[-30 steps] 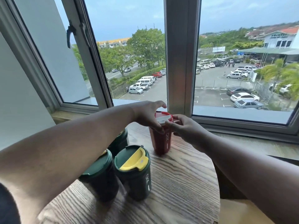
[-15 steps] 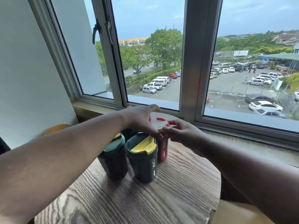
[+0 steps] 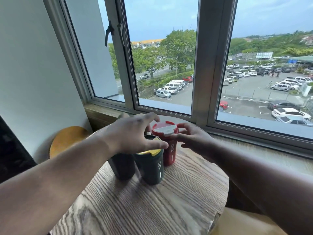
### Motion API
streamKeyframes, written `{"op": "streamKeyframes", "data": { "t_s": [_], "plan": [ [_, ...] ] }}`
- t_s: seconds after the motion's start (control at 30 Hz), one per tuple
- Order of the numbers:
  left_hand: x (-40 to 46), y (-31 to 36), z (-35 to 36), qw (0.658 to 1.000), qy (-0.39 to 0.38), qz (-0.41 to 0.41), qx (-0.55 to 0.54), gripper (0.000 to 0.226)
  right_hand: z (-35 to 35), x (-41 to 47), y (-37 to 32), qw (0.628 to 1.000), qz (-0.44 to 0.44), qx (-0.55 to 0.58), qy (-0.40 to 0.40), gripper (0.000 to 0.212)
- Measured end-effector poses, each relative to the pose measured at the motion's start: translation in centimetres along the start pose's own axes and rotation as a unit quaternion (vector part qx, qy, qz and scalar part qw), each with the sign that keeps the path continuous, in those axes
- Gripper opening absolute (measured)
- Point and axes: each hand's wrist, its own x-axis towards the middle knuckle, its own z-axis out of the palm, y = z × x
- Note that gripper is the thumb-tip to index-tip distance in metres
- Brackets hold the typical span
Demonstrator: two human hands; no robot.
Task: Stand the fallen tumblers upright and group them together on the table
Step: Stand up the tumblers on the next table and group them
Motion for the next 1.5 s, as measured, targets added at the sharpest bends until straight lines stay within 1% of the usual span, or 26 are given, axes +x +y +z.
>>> {"op": "streamKeyframes", "data": {
  "t_s": [0.1, 0.17, 0.27, 0.4, 0.43, 0.53, 0.77, 0.87, 1.03, 1.13, 1.17, 1.2, 1.27, 1.3, 1.37, 1.43, 1.5],
  "plan": [
    [-1.8, 0.2, 0.2, 0.997, -0.047, -0.018, 0.051, 0.102, -0.4, 0.2, 0.2, 0.999, -0.005, -0.035, -0.011, 0.058],
    [-2.3, 0.4, 0.2, 0.996, -0.054, -0.009, 0.069, 0.111, -0.5, 0.3, 0.2, 0.999, -0.013, -0.05, -0.014, 0.069],
    [-2.5, 0.3, 0.2, 0.998, -0.052, -0.009, 0.034, 0.108, -0.2, 0.4, -0.6, 0.997, -0.026, -0.07, -0.022, 0.077],
    [-2.5, 0.3, 0.4, 0.999, -0.031, -0.007, -0.003, 0.104, 0.3, 1.2, -0.9, 0.986, -0.048, -0.162, -0.009, 0.092],
    [-2.5, 0.3, 0.5, 1.0, -0.028, -0.008, -0.003, 0.103, 0.5, 1.4, -0.9, 0.984, -0.051, -0.169, -0.01, 0.094],
    [-2.7, 0.5, 0.5, 0.999, -0.031, -0.005, 0.004, 0.102, 0.7, 1.6, -1.1, 0.984, -0.055, -0.167, -0.018, 0.091],
    [-3.3, 0.2, 0.5, 0.999, -0.034, -0.01, 0.001, 0.099, 0.4, 1.8, -0.3, 0.993, -0.057, -0.1, -0.016, 0.079],
    [-3.6, -0.1, 0.8, 0.999, -0.026, -0.015, -0.01, 0.095, 0.2, 1.5, 0.0, 0.994, -0.063, -0.087, -0.028, 0.081],
    [-4.2, 0.2, 1.1, 1.0, -0.02, 0.01, 0.001, 0.095, 0.0, 0.6, -0.3, 0.982, -0.079, -0.163, -0.045, 0.082],
    [-4.7, 0.3, 1.2, 0.999, -0.03, 0.024, -0.017, 0.096, 0.3, -0.1, -0.9, 0.987, -0.058, -0.134, -0.07, 0.076],
    [-4.9, 0.2, 1.3, 0.999, -0.032, 0.024, -0.022, 0.096, 0.5, -0.4, -1.3, 0.987, -0.056, -0.135, -0.059, 0.07],
    [-5.1, 0.1, 1.3, 0.999, -0.029, 0.024, -0.025, 0.095, 0.7, -0.4, -1.7, 0.983, -0.063, -0.169, -0.038, 0.067],
    [-5.3, -0.1, 1.5, 0.999, -0.011, 0.031, -0.023, 0.095, 0.9, -0.4, -2.2, 0.961, -0.085, -0.264, 0.001, 0.072],
    [-5.3, 0.0, 1.5, 0.999, -0.003, 0.033, -0.019, 0.095, 1.2, -0.4, -2.4, 0.95, -0.085, -0.299, 0.012, 0.077],
    [-5.4, 0.1, 1.7, 1.0, 0.003, 0.026, -0.015, 0.095, 1.6, -0.2, -2.8, 0.937, -0.077, -0.34, 0.027, 0.077],
    [-5.3, 0.0, 2.0, 0.999, 0.009, 0.025, -0.022, 0.095, 1.8, 0.1, -3.0, 0.932, -0.07, -0.353, 0.032, 0.073],
    [-5.2, -0.2, 2.1, 0.999, 0.013, 0.03, -0.031, 0.095, 1.6, 0.6, -3.1, 0.946, -0.061, -0.317, 0.019, 0.074]
  ]
}}
